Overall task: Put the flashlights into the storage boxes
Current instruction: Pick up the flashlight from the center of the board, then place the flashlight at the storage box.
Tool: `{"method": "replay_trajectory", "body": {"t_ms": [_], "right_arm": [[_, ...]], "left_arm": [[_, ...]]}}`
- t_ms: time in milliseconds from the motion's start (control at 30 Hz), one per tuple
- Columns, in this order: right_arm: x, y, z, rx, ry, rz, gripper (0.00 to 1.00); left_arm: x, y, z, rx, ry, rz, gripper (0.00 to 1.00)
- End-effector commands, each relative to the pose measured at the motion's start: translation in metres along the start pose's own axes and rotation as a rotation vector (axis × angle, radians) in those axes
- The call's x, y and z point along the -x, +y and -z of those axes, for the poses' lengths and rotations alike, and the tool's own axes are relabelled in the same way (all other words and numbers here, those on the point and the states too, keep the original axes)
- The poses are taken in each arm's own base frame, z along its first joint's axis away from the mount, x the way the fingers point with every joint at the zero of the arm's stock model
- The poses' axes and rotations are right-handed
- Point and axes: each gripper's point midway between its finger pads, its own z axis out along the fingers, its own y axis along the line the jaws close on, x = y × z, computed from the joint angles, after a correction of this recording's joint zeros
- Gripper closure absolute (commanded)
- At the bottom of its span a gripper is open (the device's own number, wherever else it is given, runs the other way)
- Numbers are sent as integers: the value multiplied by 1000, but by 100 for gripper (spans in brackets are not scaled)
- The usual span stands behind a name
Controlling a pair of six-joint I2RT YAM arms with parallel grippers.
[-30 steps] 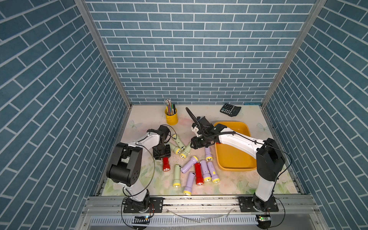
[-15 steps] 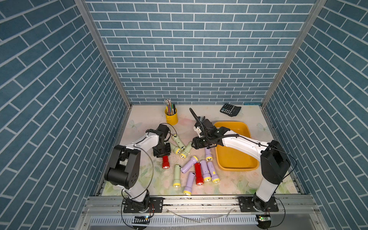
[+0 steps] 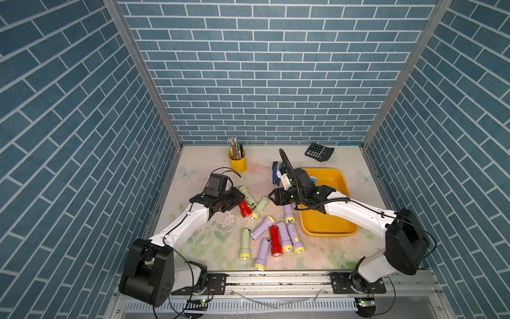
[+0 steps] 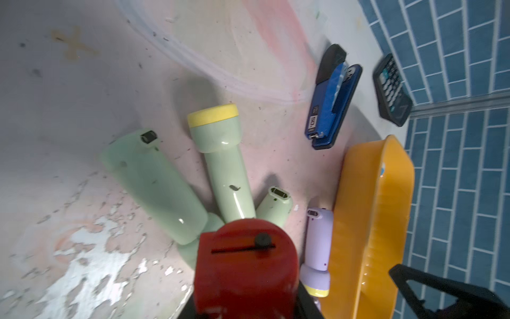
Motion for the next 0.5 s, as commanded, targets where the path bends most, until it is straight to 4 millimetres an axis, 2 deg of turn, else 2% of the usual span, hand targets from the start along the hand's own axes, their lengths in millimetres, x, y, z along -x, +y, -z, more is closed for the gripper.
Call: {"method": "replay_trajectory", "body": {"t_ms": [0,167,333,467], "right_arm": [[23,15,12,109,-116,75,34],[26,25,11,147,-103,95,33],[23,39,-2,177,-75,76,29],[25,42,-12,185,-64,54,29]], "left_arm": [[21,-50,10,-222,-91,77,72],[26,-62,9,-327,-136,192,72],[32,-68,9,-398,-196,276,71],[33,-74,7,-436,-193,317,71]]}}
